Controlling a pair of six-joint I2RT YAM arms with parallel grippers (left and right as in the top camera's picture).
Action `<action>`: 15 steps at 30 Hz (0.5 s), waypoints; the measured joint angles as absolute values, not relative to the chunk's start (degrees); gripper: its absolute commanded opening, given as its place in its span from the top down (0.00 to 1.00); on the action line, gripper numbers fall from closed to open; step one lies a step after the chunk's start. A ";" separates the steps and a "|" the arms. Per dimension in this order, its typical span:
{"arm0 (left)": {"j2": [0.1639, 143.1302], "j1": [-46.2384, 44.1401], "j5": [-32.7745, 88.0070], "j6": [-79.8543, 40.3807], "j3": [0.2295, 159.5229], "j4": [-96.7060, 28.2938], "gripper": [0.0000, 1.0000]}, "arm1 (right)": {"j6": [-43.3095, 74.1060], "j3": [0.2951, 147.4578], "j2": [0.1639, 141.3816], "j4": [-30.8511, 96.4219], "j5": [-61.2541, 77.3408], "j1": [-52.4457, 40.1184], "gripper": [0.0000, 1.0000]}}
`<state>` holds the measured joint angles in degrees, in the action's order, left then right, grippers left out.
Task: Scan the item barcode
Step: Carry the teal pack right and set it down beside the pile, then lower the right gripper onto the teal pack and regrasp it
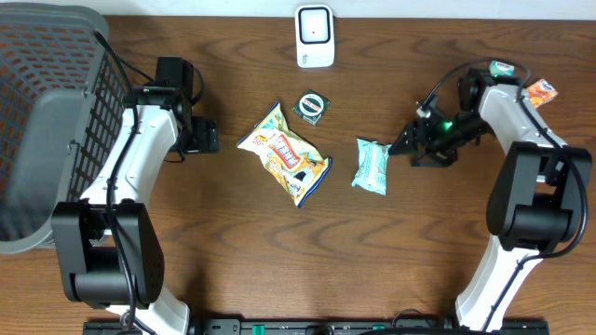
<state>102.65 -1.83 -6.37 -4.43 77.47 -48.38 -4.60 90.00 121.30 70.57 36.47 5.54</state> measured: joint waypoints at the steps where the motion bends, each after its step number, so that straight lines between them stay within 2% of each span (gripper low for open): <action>1: 102.65 -1.83 -6.35 -4.43 77.47 -48.38 0.02 | -4.82 90.70 120.97 71.13 36.05 5.56 0.17; 4: 102.65 -1.83 -6.35 -4.43 77.47 -48.40 0.02 | -5.15 91.33 120.33 71.31 35.29 5.54 0.01; 11: 102.65 -1.83 -6.35 -4.43 77.47 -48.40 0.02 | -3.22 87.81 120.22 65.36 34.61 3.84 0.01; 13: 102.65 -1.83 -6.37 -4.43 77.47 -48.38 0.02 | -1.93 85.84 120.22 64.42 34.72 2.55 0.14; 15: 102.65 -1.83 -6.35 -4.43 77.47 -48.38 0.02 | -1.21 84.71 120.22 64.90 35.09 1.06 0.20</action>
<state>102.65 -1.83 -6.35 -4.43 77.47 -48.38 -1.21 84.71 120.22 64.90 35.09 1.06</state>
